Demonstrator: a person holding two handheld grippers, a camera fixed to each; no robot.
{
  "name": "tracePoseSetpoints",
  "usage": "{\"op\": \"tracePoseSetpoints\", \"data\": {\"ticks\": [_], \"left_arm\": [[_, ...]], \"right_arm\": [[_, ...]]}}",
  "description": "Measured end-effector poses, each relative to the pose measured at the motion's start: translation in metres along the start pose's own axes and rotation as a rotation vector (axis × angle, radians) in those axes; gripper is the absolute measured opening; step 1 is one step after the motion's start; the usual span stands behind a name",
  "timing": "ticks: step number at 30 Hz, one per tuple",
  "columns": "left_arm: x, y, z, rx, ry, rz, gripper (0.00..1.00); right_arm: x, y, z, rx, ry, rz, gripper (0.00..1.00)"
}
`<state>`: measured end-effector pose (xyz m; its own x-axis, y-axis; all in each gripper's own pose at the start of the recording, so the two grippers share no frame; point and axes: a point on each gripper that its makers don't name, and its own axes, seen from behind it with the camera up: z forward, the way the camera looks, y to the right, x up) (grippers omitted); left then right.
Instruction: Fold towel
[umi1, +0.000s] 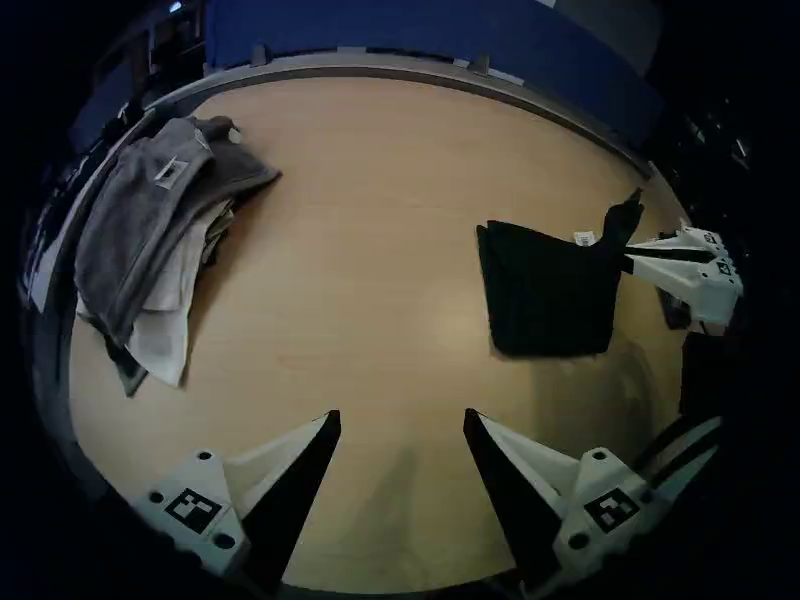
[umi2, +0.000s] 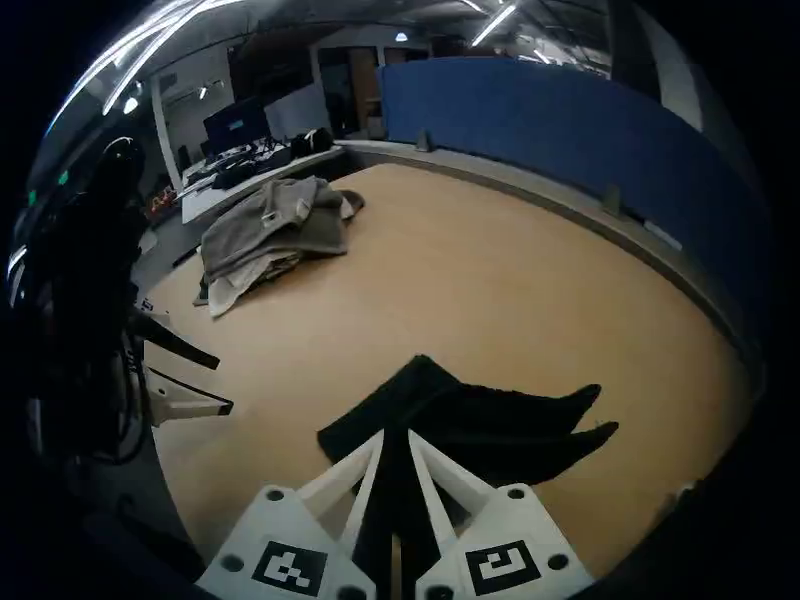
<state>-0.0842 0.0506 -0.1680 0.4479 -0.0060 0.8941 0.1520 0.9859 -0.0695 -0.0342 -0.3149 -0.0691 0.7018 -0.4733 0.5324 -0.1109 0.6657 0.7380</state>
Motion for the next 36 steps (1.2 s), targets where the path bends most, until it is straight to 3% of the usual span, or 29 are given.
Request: {"op": "tracePoseSetpoints", "data": {"ticks": [17,24,30,33,36], "left_arm": [[-0.009,-0.015,0.004,0.000,-0.004,-0.028,0.91],[-0.015,-0.017,0.007,-0.001,-0.012,-0.042,0.91],[-0.020,-0.019,0.011,-0.001,-0.016,-0.048,0.91],[-0.021,-0.019,0.012,-0.001,-0.017,-0.048,0.91],[-0.020,-0.020,0.012,-0.001,-0.016,-0.046,0.91]], "right_arm": [[-0.012,-0.044,0.040,0.094,-0.040,-0.054,0.02],[-0.044,-0.058,0.063,0.140,-0.109,-0.062,0.02],[-0.048,-0.060,0.069,0.152,-0.116,-0.041,0.03],[-0.047,-0.060,0.067,0.157,-0.107,-0.033,0.10],[-0.044,-0.061,0.062,0.164,-0.091,-0.026,0.33]]}}
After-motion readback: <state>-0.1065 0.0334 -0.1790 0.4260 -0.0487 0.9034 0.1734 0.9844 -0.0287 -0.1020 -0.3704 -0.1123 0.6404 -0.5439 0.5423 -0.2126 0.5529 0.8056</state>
